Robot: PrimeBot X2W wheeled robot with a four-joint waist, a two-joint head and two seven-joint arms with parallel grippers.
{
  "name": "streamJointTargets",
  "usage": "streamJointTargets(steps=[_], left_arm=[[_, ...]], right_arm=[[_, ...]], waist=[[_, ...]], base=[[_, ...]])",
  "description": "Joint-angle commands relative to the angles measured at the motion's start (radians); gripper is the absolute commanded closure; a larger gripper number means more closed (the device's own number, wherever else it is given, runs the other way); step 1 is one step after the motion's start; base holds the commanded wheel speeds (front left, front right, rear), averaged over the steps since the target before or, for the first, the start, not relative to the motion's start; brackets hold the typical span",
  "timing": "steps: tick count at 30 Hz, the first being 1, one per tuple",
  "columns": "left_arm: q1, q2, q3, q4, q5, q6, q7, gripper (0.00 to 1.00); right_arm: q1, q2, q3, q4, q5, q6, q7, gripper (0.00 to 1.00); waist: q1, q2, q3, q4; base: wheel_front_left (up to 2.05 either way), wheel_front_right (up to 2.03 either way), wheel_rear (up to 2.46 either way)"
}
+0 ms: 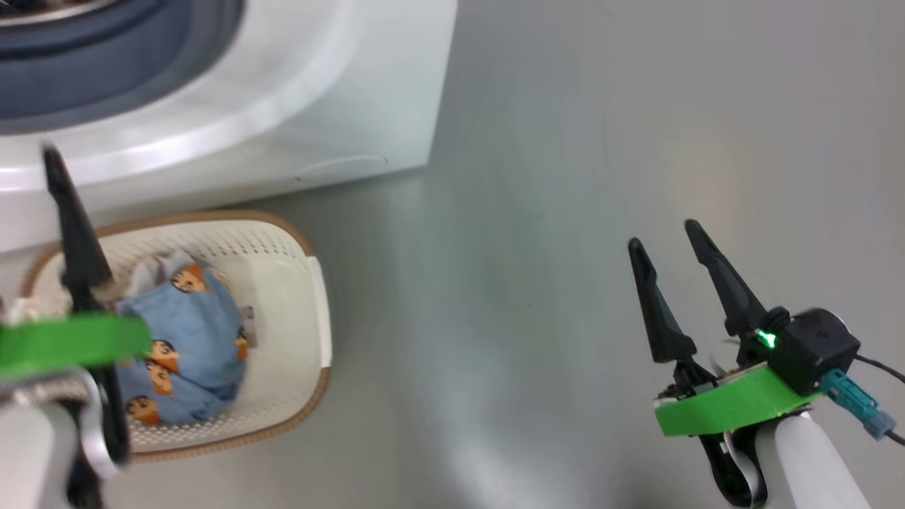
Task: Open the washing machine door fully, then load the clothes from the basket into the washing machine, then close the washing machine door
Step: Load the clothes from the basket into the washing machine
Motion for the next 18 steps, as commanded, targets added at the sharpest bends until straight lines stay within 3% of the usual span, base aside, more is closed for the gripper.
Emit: streamJointTargets(steps=[1,8,18], left_arm=[[0.012,0.03,0.034,-0.034,0.012,0.014,-0.008,0.0],[0.198,-0.014,0.008,-0.101,0.003,0.043,-0.041,0.0],[0.335,-0.056,-0.033,-0.091,-0.018,0.001,-0.074,0.0]], right_arm=[[0.029,-0.002,0.019,-0.021,-0.011,0.006,-0.005,0.0],[0.078,-0.004,-0.016,-0.018,-0.031,0.006,-0.005,0.0],[0.145,0.006,-0.031,-0.012,-0.05,0.006,-0.005,0.0]], waist=[[0.0002,0.0,-0.052,0.036],[0.0002,0.0,-0.145,0.069],[0.0002,0.0,-0.264,0.115]], base=[[0.0,0.0,0.0],[0.0,0.0,0.0],[0.0,0.0,0.0]])
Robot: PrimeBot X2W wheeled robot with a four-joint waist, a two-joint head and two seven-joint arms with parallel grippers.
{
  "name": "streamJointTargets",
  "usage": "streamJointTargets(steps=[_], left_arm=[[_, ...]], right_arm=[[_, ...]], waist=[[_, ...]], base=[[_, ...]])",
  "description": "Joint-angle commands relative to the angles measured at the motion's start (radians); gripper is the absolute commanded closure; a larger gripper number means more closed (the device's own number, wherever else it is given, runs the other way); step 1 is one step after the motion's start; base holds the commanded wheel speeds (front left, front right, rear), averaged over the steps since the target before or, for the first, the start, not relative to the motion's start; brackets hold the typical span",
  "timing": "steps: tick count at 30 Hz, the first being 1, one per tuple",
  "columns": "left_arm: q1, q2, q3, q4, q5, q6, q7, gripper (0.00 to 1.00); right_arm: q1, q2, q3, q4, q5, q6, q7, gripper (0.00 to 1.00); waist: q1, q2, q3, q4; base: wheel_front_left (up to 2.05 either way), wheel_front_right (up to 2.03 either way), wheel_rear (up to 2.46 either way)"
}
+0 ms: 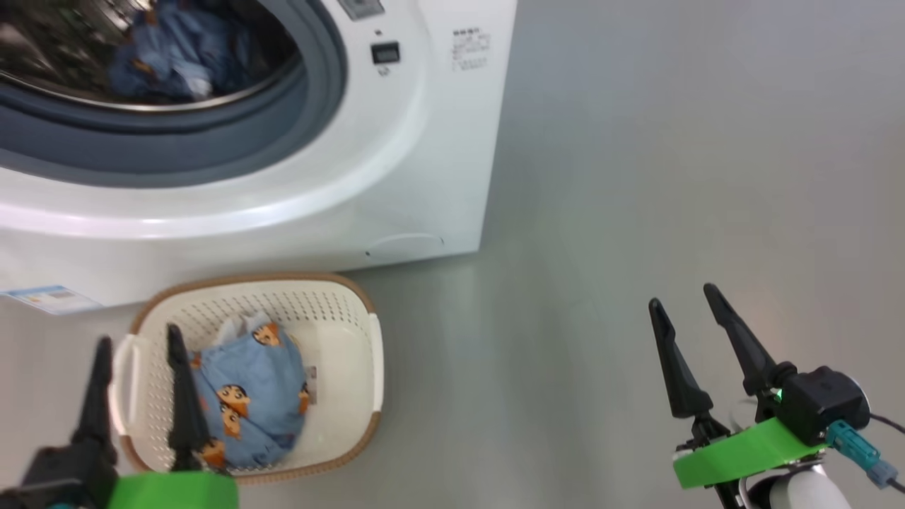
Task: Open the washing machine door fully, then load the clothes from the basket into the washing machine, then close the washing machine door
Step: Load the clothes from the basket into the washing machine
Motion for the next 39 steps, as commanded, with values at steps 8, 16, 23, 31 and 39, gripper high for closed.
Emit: streamJointTargets(steps=[8,16,23,31,39], left_arm=[[0.053,-0.01,-0.014,0.035,-0.008,-0.051,-0.015,0.0],[0.086,-0.022,-0.031,0.067,-0.011,-0.071,-0.018,0.0],[0.11,-0.011,-0.037,0.076,-0.013,-0.079,-0.016,0.0],[0.113,-0.009,-0.047,0.073,-0.016,-0.082,-0.01,0.0],[0.104,-0.006,-0.057,0.069,-0.012,-0.081,-0.005,0.0]], right_arm=[[0.063,0.01,0.015,-0.018,-0.015,0.006,-0.005,0.0],[0.111,0.023,-0.003,-0.035,-0.02,0.006,0.012,0.0],[0.149,0.032,-0.008,-0.06,-0.027,0.006,0.031,0.0],[0.169,0.037,-0.008,-0.077,-0.026,0.006,0.039,0.0],[0.177,0.039,-0.012,-0.088,-0.027,0.006,0.046,0.0]], waist=[[0.0001,0.0,-0.131,0.038],[0.0001,0.0,-0.197,0.03],[0.0001,0.0,-0.239,0.023],[0.0001,0.0,-0.253,0.021],[0.0001,0.0,-0.253,0.026]], base=[[0.0,0.0,0.0],[0.0,0.0,0.0],[0.0,0.0,0.0],[0.0,0.0,0.0],[0.0,0.0,0.0]])
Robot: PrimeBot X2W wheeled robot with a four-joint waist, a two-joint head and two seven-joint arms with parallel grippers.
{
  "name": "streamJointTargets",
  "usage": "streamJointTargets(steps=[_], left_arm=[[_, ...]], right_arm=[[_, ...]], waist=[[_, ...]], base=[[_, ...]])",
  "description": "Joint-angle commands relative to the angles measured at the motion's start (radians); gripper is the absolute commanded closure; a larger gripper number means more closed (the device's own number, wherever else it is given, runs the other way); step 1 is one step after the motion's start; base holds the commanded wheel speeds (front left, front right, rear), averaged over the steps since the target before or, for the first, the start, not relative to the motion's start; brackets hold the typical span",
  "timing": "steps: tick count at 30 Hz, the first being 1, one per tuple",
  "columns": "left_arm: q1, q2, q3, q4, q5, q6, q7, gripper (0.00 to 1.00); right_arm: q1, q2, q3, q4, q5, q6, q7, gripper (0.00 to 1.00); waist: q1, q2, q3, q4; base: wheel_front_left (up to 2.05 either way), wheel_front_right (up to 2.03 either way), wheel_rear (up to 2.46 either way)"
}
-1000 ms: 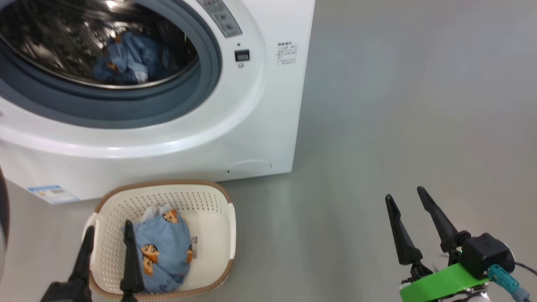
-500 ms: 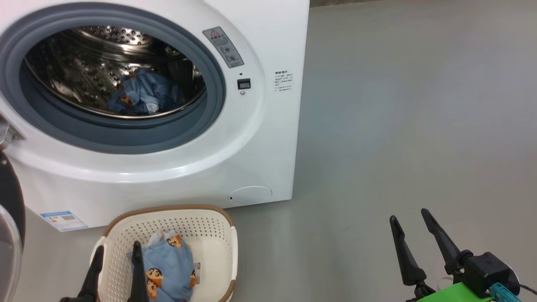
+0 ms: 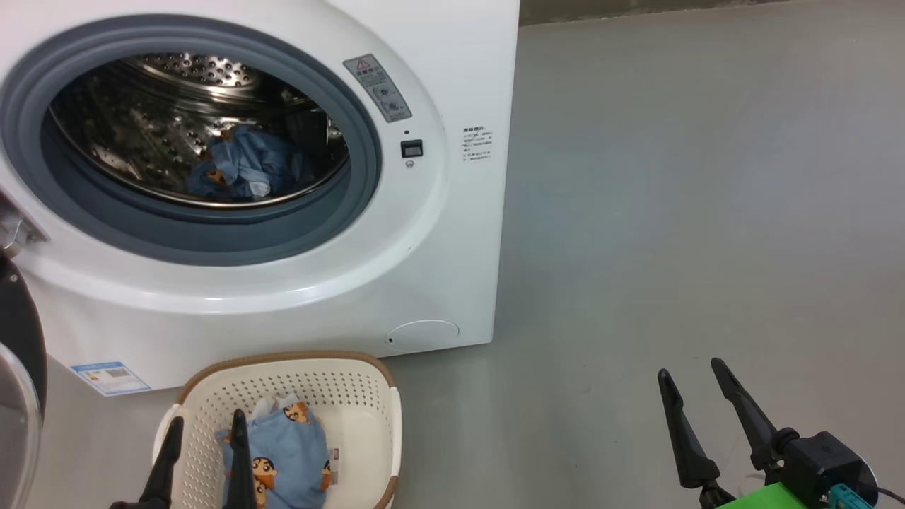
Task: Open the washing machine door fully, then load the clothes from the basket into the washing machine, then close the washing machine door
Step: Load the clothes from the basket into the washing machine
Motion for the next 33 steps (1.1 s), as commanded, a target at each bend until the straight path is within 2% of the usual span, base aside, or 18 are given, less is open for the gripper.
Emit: streamJointTargets(steps=[1,17,23,33], left_arm=[[-0.027,0.021,0.032,-0.021,-0.004,-0.003,0.002,0.0],[-0.049,0.011,0.01,-0.005,-0.005,-0.003,0.011,0.0],[-0.088,-0.015,-0.018,0.077,-0.031,-0.048,0.016,0.0],[-0.221,-0.107,-0.038,0.368,-0.104,-0.148,0.011,0.0]], right_arm=[[-0.009,-0.003,0.024,-0.03,-0.011,0.006,0.001,0.0],[-0.005,-0.003,0.031,-0.025,-0.001,0.006,0.0,0.0],[-0.016,-0.003,0.035,-0.034,-0.004,0.006,0.004,0.0],[-0.07,-0.003,0.053,-0.054,0.005,0.006,0.002,0.0]], waist=[[0.0001,0.0,0.002,0.001],[0.0001,0.0,0.003,0.015],[0.0001,0.0,0.038,0.022],[0.0001,0.0,0.154,0.012]], base=[[0.0,0.0,0.0],[0.0,0.0,0.0],[0.0,0.0,0.0],[0.0,0.0,0.0]])
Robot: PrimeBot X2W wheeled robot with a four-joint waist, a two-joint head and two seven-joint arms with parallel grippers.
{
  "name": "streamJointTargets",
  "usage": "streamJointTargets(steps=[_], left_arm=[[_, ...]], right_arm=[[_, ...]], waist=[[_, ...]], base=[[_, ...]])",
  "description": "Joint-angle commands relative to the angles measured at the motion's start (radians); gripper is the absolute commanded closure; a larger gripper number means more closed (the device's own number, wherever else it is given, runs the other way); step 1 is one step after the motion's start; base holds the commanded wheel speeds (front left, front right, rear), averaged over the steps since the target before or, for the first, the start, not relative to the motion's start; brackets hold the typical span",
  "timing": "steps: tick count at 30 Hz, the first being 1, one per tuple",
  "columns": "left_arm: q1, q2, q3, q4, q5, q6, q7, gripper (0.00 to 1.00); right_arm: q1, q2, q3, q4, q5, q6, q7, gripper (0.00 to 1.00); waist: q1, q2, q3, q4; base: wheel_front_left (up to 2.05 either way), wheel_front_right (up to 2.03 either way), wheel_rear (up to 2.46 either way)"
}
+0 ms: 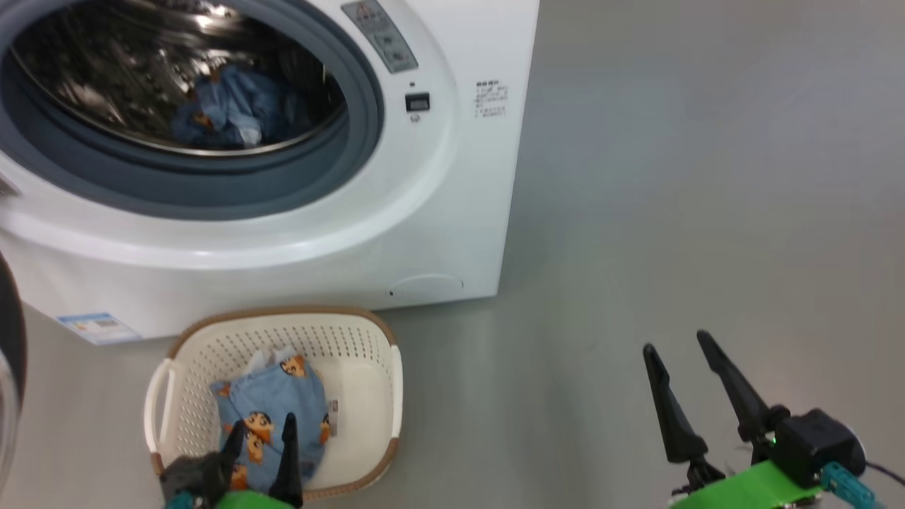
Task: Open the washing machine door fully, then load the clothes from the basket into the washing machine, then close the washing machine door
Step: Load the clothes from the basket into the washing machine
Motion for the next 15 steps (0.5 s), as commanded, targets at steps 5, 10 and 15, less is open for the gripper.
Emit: streamJointTargets(steps=[5,10,15], left_arm=[[-0.148,-0.038,0.025,0.174,-0.03,-0.06,-0.004,0.0],[-0.3,-0.078,0.028,0.393,-0.051,-0.111,0.002,0.0],[-0.453,-0.091,0.021,0.58,-0.048,-0.148,0.017,0.0]], right_arm=[[-0.07,-0.015,0.036,-0.039,0.01,0.006,-0.008,0.0],[-0.122,-0.037,0.043,-0.046,0.027,0.006,-0.017,0.0],[-0.181,-0.052,0.047,-0.049,0.046,0.006,-0.031,0.0]], waist=[[-0.0001,0.0,0.131,-0.017],[-0.0001,0.0,0.242,-0.03],[-0.0001,0.0,0.355,-0.052]], base=[[0.0,0.0,0.0],[0.0,0.0,0.0],[0.0,0.0,0.0]])
